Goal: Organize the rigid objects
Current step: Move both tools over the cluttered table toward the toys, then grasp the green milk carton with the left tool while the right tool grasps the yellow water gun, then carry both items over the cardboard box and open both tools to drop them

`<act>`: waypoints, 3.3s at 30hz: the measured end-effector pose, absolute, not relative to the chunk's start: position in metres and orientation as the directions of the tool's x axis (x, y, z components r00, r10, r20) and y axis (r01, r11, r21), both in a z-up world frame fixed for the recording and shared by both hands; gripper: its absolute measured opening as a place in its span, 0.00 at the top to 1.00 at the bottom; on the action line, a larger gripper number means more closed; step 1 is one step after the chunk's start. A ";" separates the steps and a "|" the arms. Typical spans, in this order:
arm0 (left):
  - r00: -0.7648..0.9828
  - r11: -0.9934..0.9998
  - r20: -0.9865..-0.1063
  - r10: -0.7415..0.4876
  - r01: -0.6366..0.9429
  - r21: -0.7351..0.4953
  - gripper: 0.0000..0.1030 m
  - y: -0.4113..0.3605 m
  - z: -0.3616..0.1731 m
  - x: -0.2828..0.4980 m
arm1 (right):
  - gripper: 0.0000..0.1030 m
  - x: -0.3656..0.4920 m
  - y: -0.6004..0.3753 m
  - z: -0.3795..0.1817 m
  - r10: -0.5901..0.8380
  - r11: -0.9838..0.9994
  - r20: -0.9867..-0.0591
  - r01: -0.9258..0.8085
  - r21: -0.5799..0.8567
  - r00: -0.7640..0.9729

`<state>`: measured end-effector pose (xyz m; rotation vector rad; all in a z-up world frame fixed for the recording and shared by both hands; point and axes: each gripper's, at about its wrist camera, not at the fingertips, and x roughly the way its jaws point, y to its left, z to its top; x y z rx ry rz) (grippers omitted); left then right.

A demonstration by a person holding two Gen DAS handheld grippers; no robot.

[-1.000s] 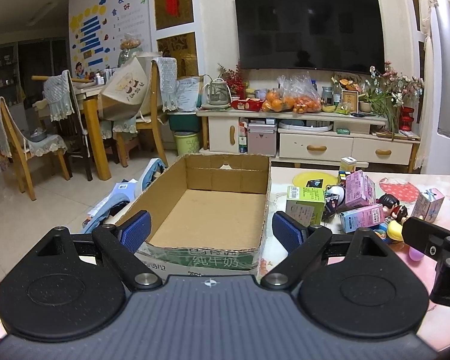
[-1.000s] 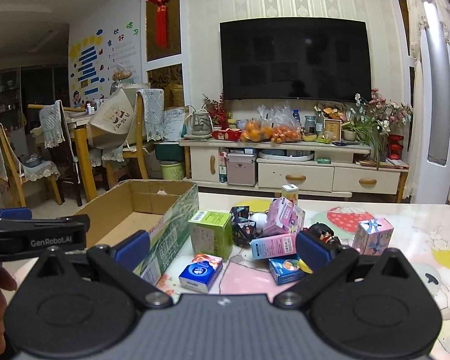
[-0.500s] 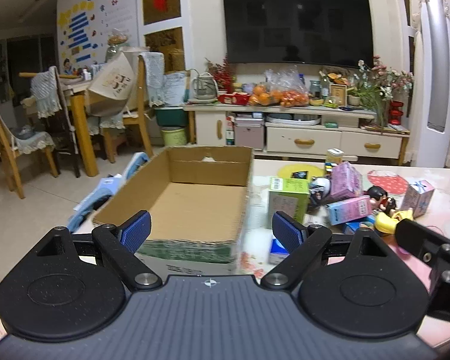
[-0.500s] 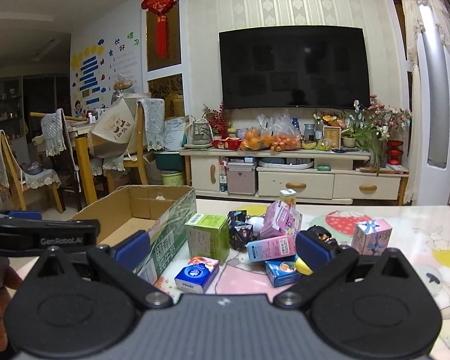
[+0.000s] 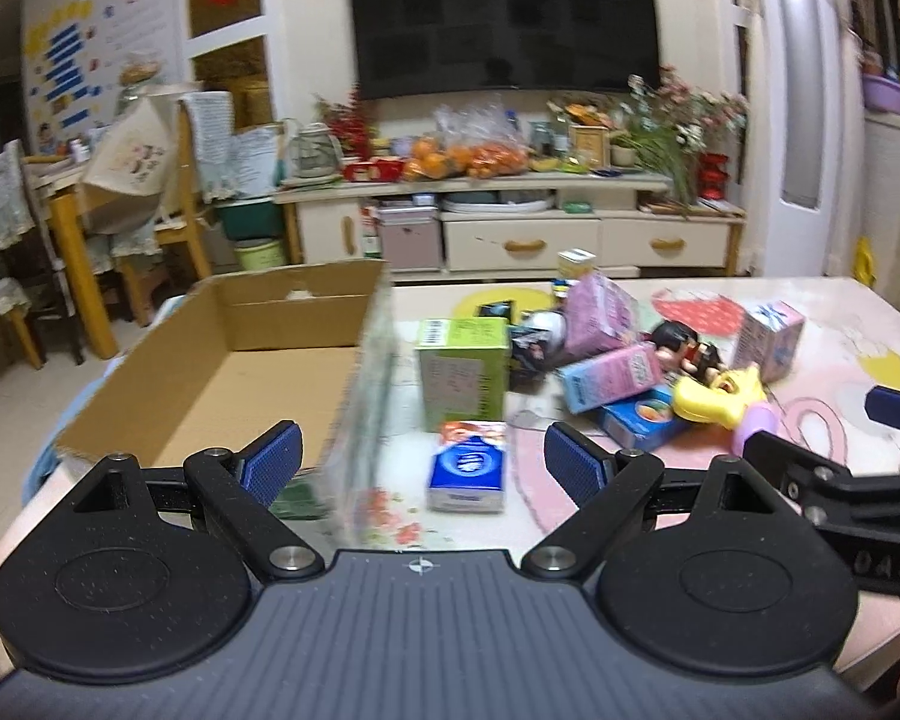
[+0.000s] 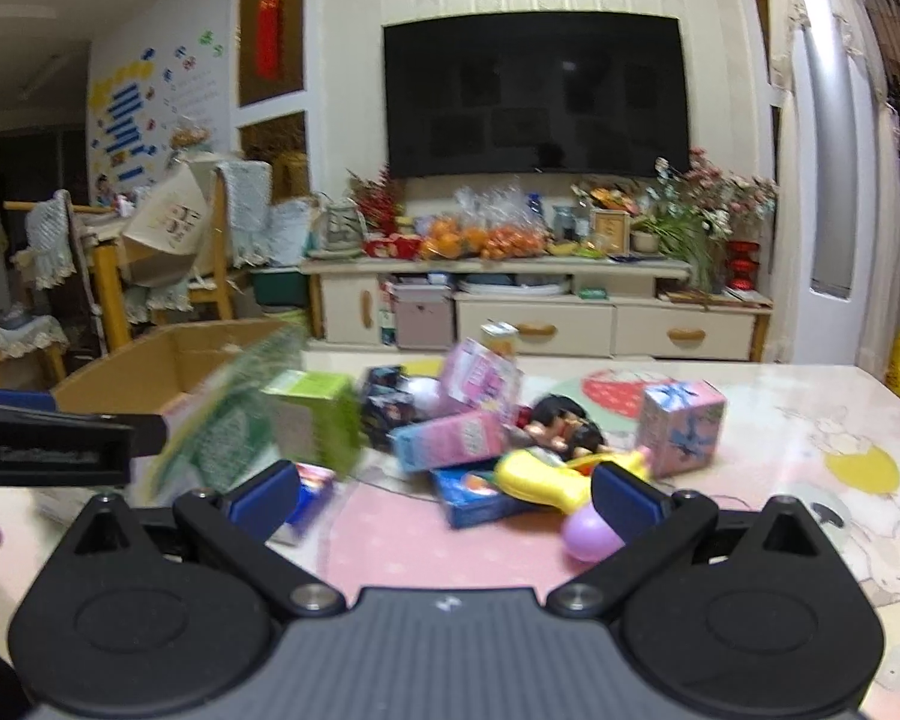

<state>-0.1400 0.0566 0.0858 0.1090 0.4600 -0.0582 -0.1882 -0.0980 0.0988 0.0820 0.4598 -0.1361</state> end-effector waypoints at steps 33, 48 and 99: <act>0.854 0.971 -0.513 0.088 0.042 0.236 0.00 0.071 0.076 -0.076 | 0.01 -0.083 -0.190 0.013 -0.107 0.977 -0.662 0.201 0.068 0.742; 0.848 0.955 -0.514 0.129 0.032 0.293 0.00 0.065 0.075 -0.046 | 0.09 -0.069 -0.195 0.006 -0.130 0.975 -0.670 0.216 0.046 0.730; 0.924 0.998 -0.383 -0.002 0.027 0.060 0.16 0.097 0.145 -0.077 | 0.43 -0.096 -0.128 0.073 -0.042 0.996 -0.496 0.072 0.043 0.868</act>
